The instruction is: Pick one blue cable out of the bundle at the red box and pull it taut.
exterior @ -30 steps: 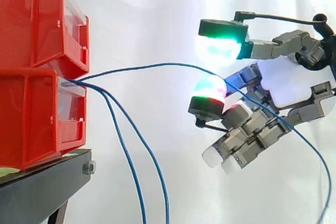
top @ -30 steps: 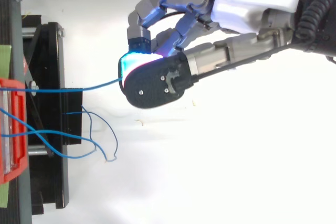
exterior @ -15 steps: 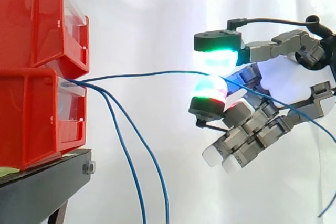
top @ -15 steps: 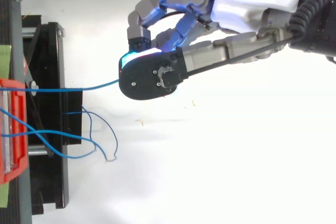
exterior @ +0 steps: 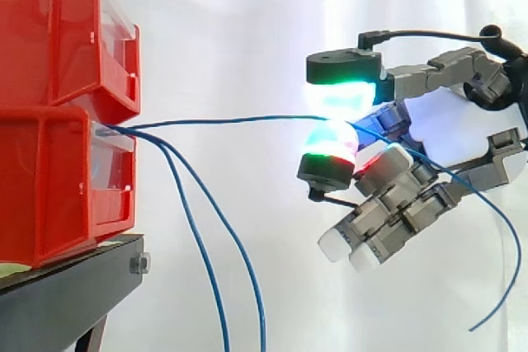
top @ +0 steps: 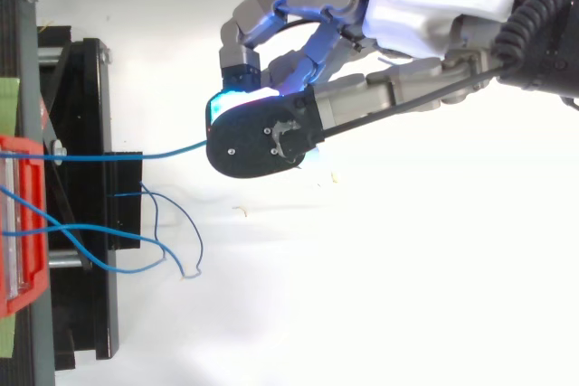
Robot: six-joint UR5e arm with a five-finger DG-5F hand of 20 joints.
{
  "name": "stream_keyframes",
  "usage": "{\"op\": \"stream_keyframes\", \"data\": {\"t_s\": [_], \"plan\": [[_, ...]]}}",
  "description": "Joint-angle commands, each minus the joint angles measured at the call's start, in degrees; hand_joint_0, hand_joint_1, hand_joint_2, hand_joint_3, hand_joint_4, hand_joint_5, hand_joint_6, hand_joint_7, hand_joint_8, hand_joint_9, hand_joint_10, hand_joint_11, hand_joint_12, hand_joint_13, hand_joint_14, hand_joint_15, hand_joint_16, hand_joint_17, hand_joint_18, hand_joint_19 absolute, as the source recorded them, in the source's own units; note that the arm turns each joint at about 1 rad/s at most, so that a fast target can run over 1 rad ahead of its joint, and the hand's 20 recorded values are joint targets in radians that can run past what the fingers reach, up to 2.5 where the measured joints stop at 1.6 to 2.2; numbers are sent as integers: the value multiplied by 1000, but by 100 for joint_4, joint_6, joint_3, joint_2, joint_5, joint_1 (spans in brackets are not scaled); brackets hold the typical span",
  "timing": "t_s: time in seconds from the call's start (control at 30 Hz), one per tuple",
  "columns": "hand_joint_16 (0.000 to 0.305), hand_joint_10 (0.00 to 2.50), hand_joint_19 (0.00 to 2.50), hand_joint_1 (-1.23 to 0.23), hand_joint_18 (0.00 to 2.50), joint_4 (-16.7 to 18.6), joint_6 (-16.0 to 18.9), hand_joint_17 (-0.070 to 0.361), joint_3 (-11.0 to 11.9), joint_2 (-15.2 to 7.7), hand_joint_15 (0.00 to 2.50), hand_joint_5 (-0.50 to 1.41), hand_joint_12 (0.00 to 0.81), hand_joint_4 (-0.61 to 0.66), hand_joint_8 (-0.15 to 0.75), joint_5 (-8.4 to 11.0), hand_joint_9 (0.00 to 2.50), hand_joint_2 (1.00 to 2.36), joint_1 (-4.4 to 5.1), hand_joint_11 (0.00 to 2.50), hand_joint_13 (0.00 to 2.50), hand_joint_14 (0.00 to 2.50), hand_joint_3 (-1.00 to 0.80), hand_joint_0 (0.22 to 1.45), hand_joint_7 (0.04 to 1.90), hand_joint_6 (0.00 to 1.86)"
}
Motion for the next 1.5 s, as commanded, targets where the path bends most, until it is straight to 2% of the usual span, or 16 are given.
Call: {"op": "stream_keyframes", "data": {"t_s": [0.0, 0.33, 0.6, 0.87, 1.2, 1.3, 1.47], "plan": [[58, 11, 289, -801, 449, 0, 1, 131, -5, 5, 402, -155, 388, 116, 350, 0, 1166, 1019, 0, 1396, 610, 15, -124, 650, 1149, 907], [57, 13, 275, -881, 432, 0, 1, 129, 4, 5, 390, -157, 382, 90, 339, 0, 1138, 1018, 0, 1385, 597, 15, -198, 687, 1166, 903], [57, 11, 257, -889, 433, 0, 1, 128, -5, 5, 383, -160, 379, 76, 325, 0, 1147, 1015, 0, 1474, 600, 16, -282, 713, 1149, 904], [57, 13, 241, -912, 442, 9, 1, 127, 4, -4, 383, -160, 374, 71, 329, -8, 1130, 1007, 0, 1443, 600, 15, -409, 743, 1122, 900], [56, 12, 242, -913, 449, 0, 1, 127, 4, 5, 380, -160, 372, 81, 326, 0, 1129, 1001, 0, 1434, 608, 16, -483, 761, 1129, 898], [56, 12, 253, -897, 449, -9, 10, 127, 4, -4, 389, -160, 373, 133, 331, 0, 1130, 1000, 0, 1420, 607, 15, -500, 730, 1105, 896], [59, 12, 295, -727, 434, 9, 1, 134, 4, 5, 401, -153, 394, 159, 347, -8, 1151, 1000, 9, 1396, 601, 15, -500, 530, 1059, 883]]}}
